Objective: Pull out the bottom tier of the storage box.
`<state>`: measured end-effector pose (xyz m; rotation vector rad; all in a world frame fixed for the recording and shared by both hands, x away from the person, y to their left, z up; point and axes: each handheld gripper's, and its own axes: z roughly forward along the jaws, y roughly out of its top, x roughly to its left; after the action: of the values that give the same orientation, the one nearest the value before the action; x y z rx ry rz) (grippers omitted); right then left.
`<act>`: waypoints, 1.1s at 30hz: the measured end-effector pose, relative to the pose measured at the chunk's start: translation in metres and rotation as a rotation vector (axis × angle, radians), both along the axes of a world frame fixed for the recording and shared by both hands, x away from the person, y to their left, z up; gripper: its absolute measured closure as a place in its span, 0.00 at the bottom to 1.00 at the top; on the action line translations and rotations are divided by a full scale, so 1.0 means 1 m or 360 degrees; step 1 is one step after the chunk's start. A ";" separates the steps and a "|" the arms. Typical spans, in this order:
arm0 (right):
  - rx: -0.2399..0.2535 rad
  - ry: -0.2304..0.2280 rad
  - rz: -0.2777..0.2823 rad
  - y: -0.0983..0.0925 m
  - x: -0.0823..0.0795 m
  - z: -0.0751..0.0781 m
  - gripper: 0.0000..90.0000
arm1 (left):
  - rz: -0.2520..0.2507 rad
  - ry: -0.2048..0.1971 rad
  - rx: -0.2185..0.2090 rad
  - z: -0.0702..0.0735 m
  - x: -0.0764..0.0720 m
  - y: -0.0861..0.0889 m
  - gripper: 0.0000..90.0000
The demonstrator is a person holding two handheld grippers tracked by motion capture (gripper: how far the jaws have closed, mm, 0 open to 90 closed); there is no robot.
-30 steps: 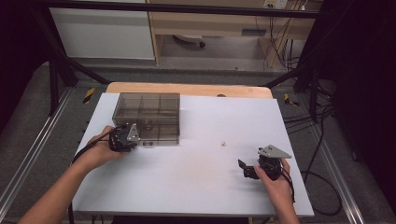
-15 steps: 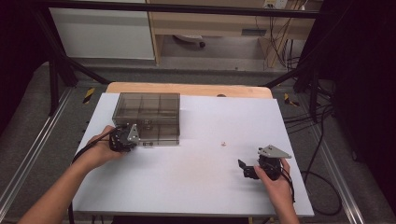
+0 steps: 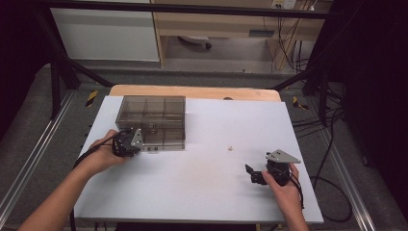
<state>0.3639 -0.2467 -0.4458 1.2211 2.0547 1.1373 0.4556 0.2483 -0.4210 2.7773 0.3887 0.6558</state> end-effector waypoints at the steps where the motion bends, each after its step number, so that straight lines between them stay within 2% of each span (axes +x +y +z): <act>1: -0.0001 -0.0001 0.0001 0.000 0.000 0.000 0.04 | -0.0003 0.0002 0.0002 0.000 0.000 0.000 0.82; 19: -0.0007 -0.0003 0.0008 0.000 0.001 0.000 0.04 | -0.0108 0.0063 0.0057 0.005 -0.005 0.002 0.87; 33: -0.0004 0.0008 0.0018 0.001 0.000 -0.001 0.04 | -0.0150 0.0062 0.0078 0.009 -0.008 0.006 0.89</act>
<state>0.3643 -0.2455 -0.4464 1.2139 2.0684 1.1376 0.4474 0.2544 -0.4124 2.8384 0.2506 0.5972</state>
